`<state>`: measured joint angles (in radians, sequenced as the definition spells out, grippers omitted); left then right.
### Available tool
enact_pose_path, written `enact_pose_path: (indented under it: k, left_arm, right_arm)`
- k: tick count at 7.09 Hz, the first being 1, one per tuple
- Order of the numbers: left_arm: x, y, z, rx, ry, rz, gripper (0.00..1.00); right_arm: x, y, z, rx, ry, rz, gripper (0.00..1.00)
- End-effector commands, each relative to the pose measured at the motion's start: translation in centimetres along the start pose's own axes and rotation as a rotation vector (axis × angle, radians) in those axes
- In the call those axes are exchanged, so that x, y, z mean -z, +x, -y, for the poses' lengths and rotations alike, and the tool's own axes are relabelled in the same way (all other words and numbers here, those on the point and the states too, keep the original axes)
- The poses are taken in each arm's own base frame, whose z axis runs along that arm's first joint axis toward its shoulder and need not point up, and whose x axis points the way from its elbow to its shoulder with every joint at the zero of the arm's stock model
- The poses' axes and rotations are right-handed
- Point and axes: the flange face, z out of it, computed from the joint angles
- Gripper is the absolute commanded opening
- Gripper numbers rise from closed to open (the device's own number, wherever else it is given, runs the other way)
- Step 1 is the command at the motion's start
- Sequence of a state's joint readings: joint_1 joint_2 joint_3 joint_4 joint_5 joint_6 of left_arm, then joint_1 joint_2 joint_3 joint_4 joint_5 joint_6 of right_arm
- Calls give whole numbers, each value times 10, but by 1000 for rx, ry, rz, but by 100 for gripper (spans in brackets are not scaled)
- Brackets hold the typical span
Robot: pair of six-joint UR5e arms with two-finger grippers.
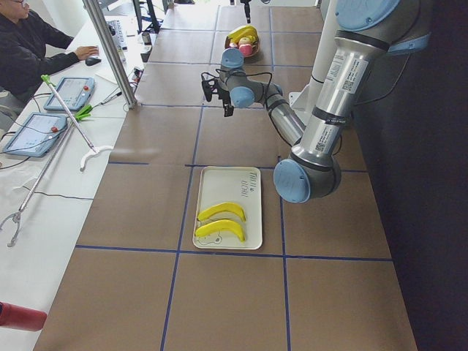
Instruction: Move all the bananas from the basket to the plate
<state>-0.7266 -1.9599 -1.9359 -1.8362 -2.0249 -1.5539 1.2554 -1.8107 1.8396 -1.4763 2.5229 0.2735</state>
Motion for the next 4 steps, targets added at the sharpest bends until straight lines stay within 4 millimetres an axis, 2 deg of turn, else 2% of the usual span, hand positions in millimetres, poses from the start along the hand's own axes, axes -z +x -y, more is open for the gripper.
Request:
enact_pose_path:
  k: [1, 4]
  left_arm:
    - [0, 0, 0, -1, 0, -2, 100]
    - [0, 0, 0, -2, 0, -1, 100]
  right_arm:
    - [-4, 1, 13, 0, -3, 0, 100]
    - [-10, -2, 15, 9, -13, -3, 100]
